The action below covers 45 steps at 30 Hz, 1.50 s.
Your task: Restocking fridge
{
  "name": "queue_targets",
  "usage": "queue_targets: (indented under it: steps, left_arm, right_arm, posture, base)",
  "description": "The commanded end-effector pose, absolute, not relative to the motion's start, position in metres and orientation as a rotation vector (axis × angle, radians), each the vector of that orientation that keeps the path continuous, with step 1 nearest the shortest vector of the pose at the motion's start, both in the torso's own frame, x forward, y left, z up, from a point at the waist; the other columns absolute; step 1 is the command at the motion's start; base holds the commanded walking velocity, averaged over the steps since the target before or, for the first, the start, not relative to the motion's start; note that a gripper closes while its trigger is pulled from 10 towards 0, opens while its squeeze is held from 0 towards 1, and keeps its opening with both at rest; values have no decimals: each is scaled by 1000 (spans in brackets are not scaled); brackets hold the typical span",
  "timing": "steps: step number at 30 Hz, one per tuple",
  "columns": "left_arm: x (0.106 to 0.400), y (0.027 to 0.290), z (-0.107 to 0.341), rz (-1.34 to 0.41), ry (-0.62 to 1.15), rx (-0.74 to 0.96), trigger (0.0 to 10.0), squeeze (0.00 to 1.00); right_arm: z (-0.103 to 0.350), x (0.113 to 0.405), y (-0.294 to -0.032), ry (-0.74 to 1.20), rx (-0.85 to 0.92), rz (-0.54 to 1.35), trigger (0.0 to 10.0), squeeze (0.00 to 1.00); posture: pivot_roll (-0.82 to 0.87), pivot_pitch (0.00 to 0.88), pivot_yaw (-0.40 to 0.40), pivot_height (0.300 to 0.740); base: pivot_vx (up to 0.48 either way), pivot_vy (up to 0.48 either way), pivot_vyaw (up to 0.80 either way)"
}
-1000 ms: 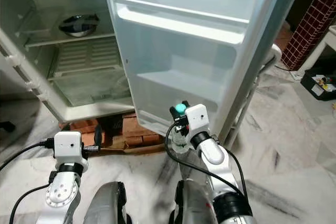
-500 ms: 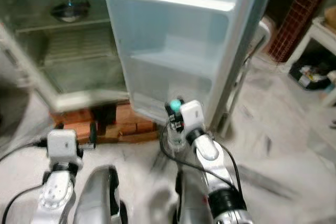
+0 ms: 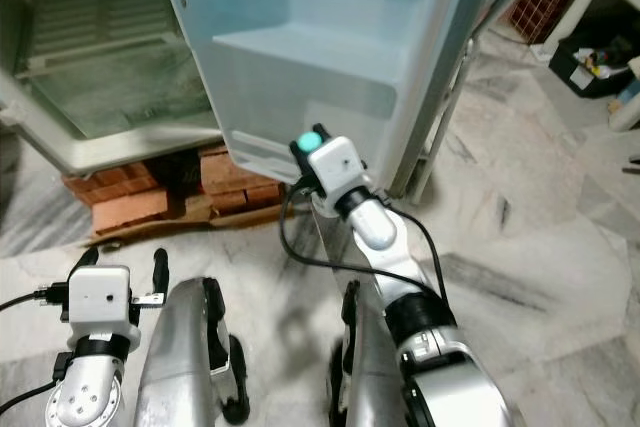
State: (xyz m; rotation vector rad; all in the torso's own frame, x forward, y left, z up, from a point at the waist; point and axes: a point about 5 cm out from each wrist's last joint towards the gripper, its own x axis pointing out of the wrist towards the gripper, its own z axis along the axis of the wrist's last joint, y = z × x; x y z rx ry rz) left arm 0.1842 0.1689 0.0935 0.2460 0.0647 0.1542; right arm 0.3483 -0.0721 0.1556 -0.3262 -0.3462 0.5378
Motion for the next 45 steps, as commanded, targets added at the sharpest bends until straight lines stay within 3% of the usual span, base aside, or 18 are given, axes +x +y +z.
queue_targets:
  steps: [1, 7, 14, 24, 38, 39, 40, 41, 42, 45]
  left_arm:
    - [181, 168, 96, 145, 67, 259, 10000, 0]
    - [171, 169, 99, 147, 101, 264, 10000, 0]
    - [166, 171, 103, 157, 116, 269, 10000, 0]
    - [162, 169, 104, 149, 141, 272, 10000, 0]
    - [161, 171, 103, 135, 166, 281, 10000, 0]
    - [161, 170, 103, 133, 168, 281, 10000, 0]
    - [161, 170, 103, 133, 168, 282, 10000, 0]
    - [161, 171, 103, 133, 170, 281, 10000, 0]
    - [161, 171, 103, 133, 171, 281, 10000, 0]
    - [163, 172, 102, 131, 174, 282, 10000, 0]
  right_arm:
    - [163, 348, -67, -395, -341, 547, 10000, 0]
    - [189, 352, -56, -582, -544, 565, 10000, 0]
    - [202, 357, -66, -652, -621, 527, 10000, 0]
    - [169, 363, -90, -573, -819, 419, 10000, 0]
    - [127, 372, -118, -178, -557, 238, 10000, 0]
    - [127, 373, -122, -170, -550, 224, 10000, 149]
    - [128, 373, -123, -169, -550, 221, 10000, 722]
    - [128, 373, -125, -164, -536, 217, 10000, 945]
    - [128, 374, -126, -160, -529, 213, 10000, 1000]
    - [130, 375, -130, -149, -507, 203, 10000, 1000]
  posture:
    - [79, 346, -10, 570]
    - [107, 373, -13, 570]
    - [121, 379, -13, 570]
    - [144, 388, 1, 570]
    - [160, 393, 9, 570]
    - [160, 393, 9, 570]
    - [160, 393, 9, 570]
    - [158, 390, 13, 570]
    - [156, 388, 13, 570]
    - [153, 384, 14, 570]
  base:
    - [0, 0, 0]
    - [0, 0, 0]
    - [0, 0, 0]
    - [0, 0, 0]
    - [0, 0, 0]
    - [0, 0, 0]
    - [0, 0, 0]
    - [0, 0, 0]
    - [0, 0, 0]
    - [0, 0, 0]
